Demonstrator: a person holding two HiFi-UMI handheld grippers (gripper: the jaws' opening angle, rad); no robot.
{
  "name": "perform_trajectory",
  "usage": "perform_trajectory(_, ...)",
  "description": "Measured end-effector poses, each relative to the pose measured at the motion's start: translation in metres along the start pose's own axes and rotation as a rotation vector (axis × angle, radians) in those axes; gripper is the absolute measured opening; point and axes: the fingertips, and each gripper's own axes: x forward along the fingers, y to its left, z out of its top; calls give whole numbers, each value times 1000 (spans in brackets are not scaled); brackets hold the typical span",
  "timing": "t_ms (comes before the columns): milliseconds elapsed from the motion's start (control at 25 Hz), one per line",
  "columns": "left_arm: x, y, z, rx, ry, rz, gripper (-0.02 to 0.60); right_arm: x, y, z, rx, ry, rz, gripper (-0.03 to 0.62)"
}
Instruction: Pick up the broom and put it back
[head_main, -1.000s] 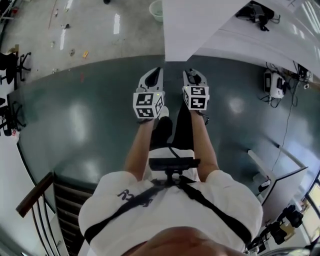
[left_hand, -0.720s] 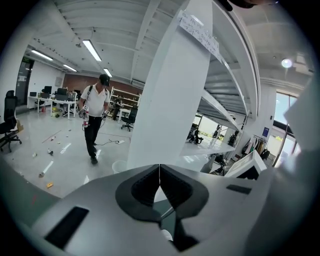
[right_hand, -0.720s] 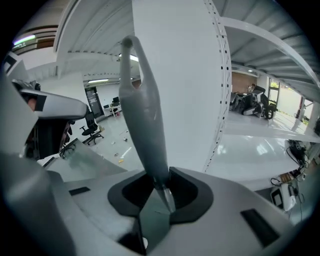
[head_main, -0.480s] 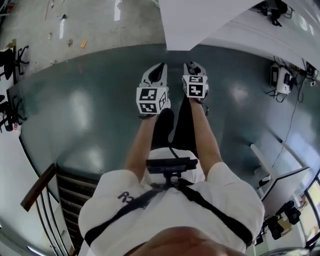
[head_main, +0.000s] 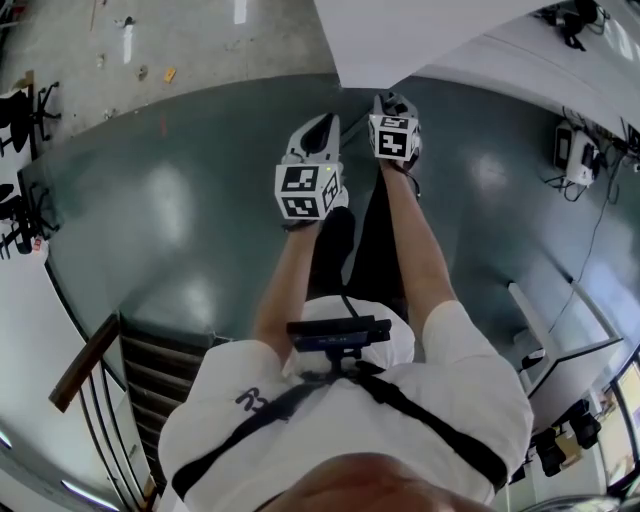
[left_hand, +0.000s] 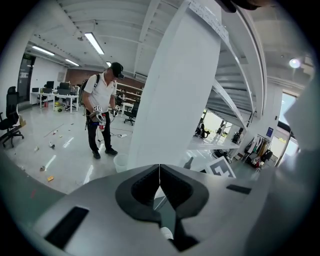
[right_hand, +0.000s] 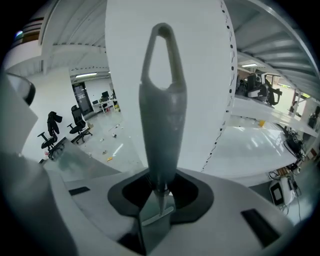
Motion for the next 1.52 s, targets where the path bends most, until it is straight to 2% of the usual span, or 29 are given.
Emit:
perform_trajectory(200, 7, 0, -2, 1, 13, -2, 12, 26, -6, 20, -3, 3, 25, 100)
perform_trajectory(400, 12, 1, -6, -8, 21, 3, 12, 43, 2, 50, -37, -40, 75, 100)
perform_trajectory(600, 14, 2, -10, -10, 26, 7, 12, 57, 4, 34, -38, 32, 110, 101)
perform_trajectory(840, 13, 5, -14, -19, 33, 10, 12, 62, 3, 34, -37, 35, 122, 103)
perform_trajectory(880, 14, 4, -15, -20, 34, 9, 12, 62, 1, 33, -33, 36, 125, 117)
perform_trajectory(920, 15, 3, -17, -21, 36, 8, 12, 62, -1, 30, -28, 41, 130, 164)
perform_trajectory(1000, 14, 2, -21, -23, 42, 6, 12, 62, -2, 22, -11, 54, 144, 184)
perform_trajectory(1280, 19, -4, -34, -39, 63, 1, 12, 46, -9, 15, 18, -5, 178, 184)
perform_trajectory(1520, 18, -9, -29, -34, 58, -4, 12, 30, -8, 6, 15, -25, 229, 184)
